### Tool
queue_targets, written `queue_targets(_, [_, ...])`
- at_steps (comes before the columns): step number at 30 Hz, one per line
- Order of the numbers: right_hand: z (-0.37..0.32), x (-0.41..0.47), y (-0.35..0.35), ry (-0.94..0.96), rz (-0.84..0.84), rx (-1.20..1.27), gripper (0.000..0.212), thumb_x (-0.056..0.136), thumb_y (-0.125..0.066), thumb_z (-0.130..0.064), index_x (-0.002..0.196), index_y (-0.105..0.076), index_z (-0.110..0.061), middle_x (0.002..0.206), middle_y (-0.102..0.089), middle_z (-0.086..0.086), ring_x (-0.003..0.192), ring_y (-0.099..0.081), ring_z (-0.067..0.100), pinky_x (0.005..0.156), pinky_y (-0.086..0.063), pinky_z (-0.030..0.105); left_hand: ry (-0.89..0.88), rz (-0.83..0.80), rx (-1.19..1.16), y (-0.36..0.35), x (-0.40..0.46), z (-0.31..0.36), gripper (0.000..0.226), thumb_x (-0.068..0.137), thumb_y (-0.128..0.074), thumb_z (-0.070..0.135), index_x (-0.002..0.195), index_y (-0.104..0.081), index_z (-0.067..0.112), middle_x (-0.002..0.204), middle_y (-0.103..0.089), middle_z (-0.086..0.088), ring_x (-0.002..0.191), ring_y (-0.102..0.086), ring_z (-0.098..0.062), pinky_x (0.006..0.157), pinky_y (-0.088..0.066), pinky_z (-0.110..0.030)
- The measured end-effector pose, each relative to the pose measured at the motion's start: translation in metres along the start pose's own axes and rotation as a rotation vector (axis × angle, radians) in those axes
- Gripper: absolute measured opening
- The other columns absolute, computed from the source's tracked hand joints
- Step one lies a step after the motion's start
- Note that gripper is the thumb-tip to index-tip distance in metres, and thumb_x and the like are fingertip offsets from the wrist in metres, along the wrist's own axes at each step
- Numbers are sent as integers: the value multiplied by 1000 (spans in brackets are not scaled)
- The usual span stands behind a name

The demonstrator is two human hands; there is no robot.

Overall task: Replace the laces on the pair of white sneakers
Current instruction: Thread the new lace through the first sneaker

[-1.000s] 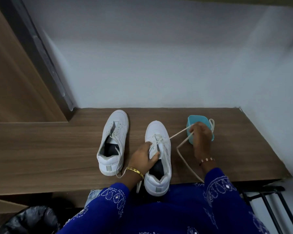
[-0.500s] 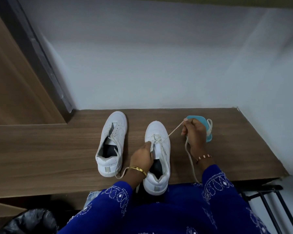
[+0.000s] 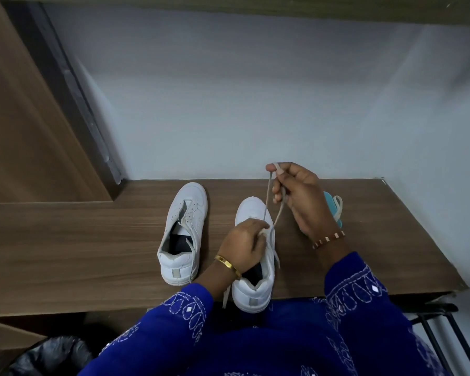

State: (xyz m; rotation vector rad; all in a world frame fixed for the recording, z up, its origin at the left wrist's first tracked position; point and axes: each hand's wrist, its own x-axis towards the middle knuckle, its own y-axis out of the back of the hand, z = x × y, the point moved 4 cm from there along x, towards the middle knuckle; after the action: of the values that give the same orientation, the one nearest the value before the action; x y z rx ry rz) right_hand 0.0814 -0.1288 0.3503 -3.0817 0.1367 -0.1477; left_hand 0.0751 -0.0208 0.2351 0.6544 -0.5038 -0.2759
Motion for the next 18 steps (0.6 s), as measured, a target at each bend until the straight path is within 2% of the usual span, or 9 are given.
queue_targets(2, [-2,0,-5,5,-16,34,23,97,-40,-6,103,-62,-10,60,-50,3,47,-45,7,50,-43,19,68,-43,-205,-3,2,11,57,82,-32,45,110,-63,7,104,-66,-9,94,-60,-17,80,-42,-14])
queue_targets(4, [-5,2,-4,10,-3,103,24,97,-39,-4,105,-61,-10,58,-52,1,46,-45,8,51,-43,20,174,-68,-412,-8,4,18,50,83,-36,51,98,-68,15,92,-68,-11,87,-61,-19,79,-46,-20])
queue_targets(6, [-6,6,3,34,36,122,24,97,-40,-4,104,-61,-11,55,-54,-2,46,-46,8,51,-44,20,256,-83,-551,-11,5,22,33,87,-42,42,73,-66,25,75,-68,-4,81,-63,-22,80,-49,-30])
queue_targets(7, [-6,8,8,46,70,92,23,96,-41,-4,103,-61,-12,55,-55,-3,46,-47,8,52,-45,20,288,-79,-592,-11,6,23,34,90,-43,35,64,-63,25,68,-66,0,75,-64,-20,78,-50,-32])
queue_targets(10, [5,14,33,19,278,-169,18,93,-46,-5,96,-64,-7,61,-56,1,50,-50,8,52,-44,20,386,-9,-721,-3,9,21,40,98,-43,17,60,-56,14,48,-59,2,47,-58,-12,60,-51,-26])
queue_targets(12, [14,13,52,-61,434,-418,21,91,-46,-8,100,-63,0,71,-59,3,60,-51,11,54,-41,21,387,82,-669,9,13,15,38,97,-43,15,61,-54,14,43,-52,0,36,-48,-5,48,-44,-19])
queue_targets(15, [25,0,66,-158,509,-700,24,90,-47,-8,113,-55,-8,116,-59,15,94,-55,21,70,-45,25,289,106,-456,24,18,8,36,95,-48,19,60,-56,20,55,-55,-9,41,-45,-3,48,-38,-17])
queue_targets(16, [27,-6,63,-128,501,-760,35,89,-49,-5,123,-52,-8,125,-54,16,106,-53,25,80,-43,27,253,77,-380,27,20,6,36,95,-49,21,60,-58,19,55,-56,-5,43,-45,-3,50,-36,-16])
queue_targets(18, [32,-14,50,26,415,-818,39,86,-52,2,125,-53,0,125,-54,17,115,-50,29,89,-38,28,185,7,-254,30,22,6,36,94,-50,27,59,-58,23,49,-53,7,46,-46,-1,52,-33,-14])
